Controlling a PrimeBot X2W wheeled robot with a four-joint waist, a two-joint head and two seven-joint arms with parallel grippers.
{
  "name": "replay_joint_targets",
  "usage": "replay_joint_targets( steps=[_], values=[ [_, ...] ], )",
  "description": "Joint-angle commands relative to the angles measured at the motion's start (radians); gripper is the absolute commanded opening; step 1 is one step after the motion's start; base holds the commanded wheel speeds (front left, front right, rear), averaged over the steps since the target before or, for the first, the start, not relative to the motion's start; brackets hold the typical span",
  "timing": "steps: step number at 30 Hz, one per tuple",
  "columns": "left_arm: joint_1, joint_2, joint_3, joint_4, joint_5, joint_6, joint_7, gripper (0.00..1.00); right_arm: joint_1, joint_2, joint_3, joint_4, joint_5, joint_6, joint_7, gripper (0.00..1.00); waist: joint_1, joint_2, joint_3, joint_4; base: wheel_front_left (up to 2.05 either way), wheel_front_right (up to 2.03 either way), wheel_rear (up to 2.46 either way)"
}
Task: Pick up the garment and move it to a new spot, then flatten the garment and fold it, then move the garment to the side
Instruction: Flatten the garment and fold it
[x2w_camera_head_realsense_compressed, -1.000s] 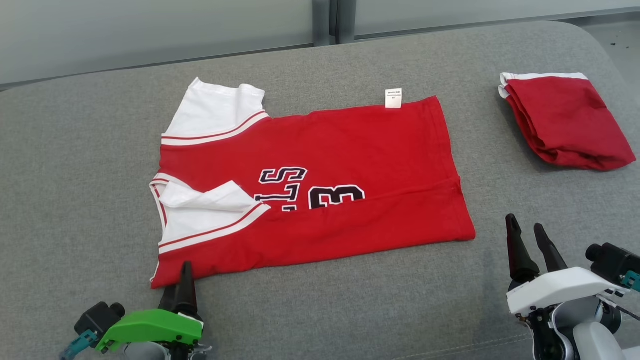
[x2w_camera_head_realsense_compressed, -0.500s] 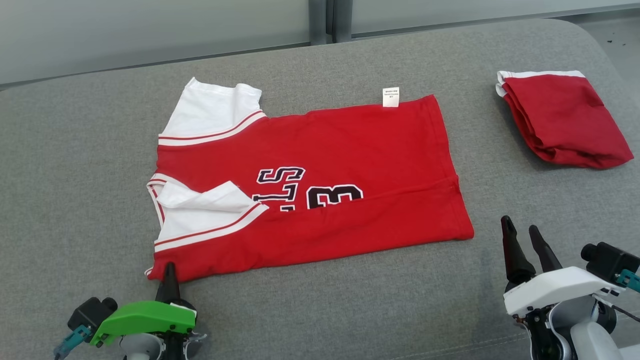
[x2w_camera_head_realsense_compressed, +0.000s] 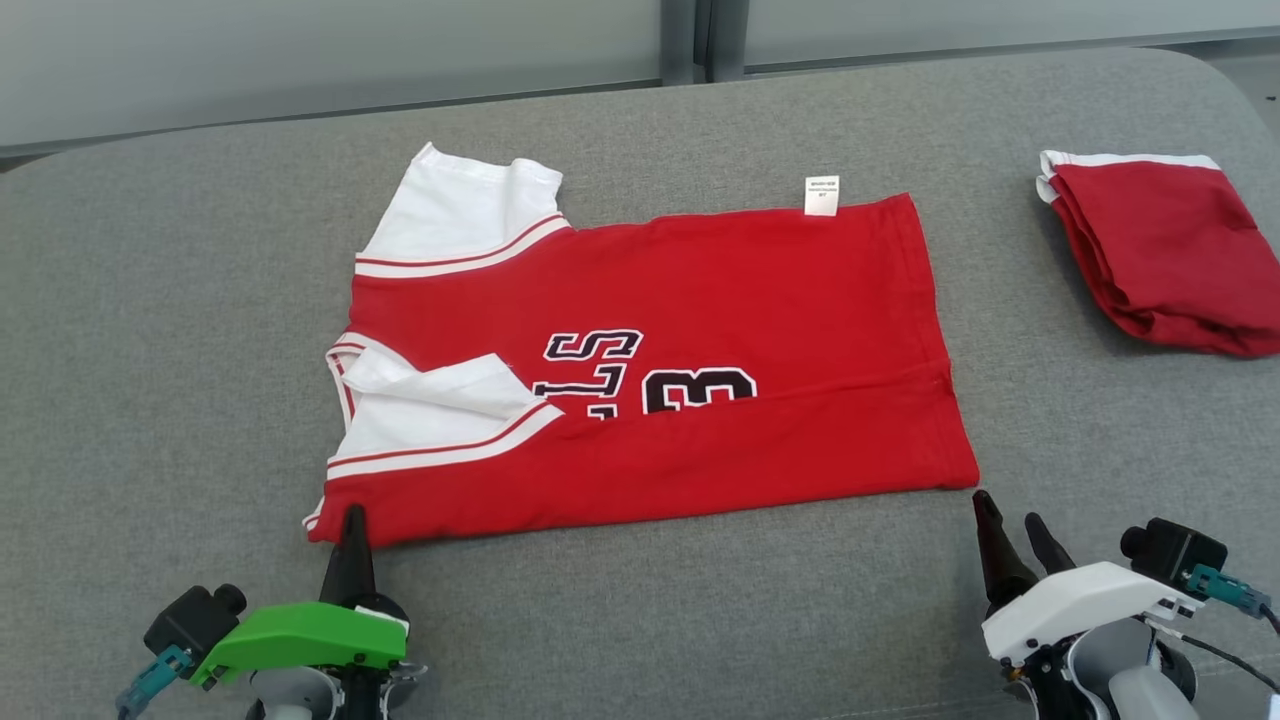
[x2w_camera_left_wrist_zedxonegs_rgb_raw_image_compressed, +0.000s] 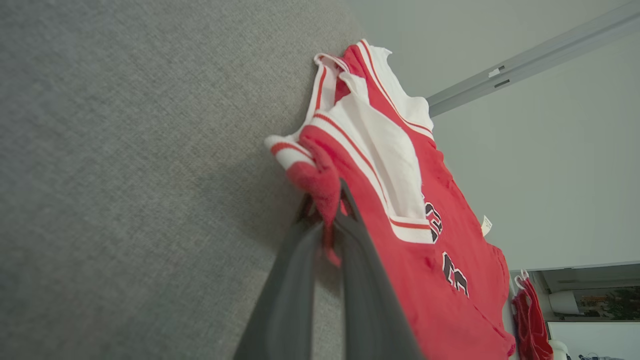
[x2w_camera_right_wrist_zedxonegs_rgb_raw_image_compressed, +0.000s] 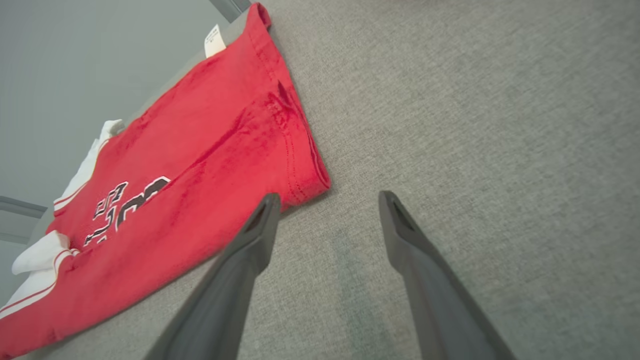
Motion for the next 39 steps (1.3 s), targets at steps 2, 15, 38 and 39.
replay_joint_targets(
  steps=[2, 15, 38, 39],
  values=[
    [0.009, 0.004, -0.011, -0.007, 0.008, -0.003, -0.004, 0.0, -0.04, -0.003, 0.011, 0.057, 0.02, 0.0, -0.015, 1.0, 0.0, 0.0, 0.01, 0.017, 0.0, 0.0, 0.0],
    [-0.032, 0.0, -0.047, -0.004, 0.017, -0.003, -0.005, 0.0, -0.253, -0.002, 0.087, 0.369, 0.176, 0.0, -0.058, 0.7, 0.0, 0.0, 0.033, 0.047, 0.0, 0.0, 0.0],
    [0.176, 0.023, -0.033, -0.174, 0.011, 0.011, -0.019, 0.0, -0.054, -0.035, 0.098, 0.187, 0.263, 0.0, -0.133, 0.0, 0.0, 0.0, -0.016, 0.026, 0.0, 0.0, 0.0],
    [0.193, 0.022, -0.032, -0.181, 0.006, 0.017, -0.019, 0.0, -0.037, -0.031, 0.095, 0.176, 0.262, 0.0, -0.127, 0.0, 0.0, 0.0, -0.019, 0.023, 0.0, 0.0, 0.0]
  ],
)
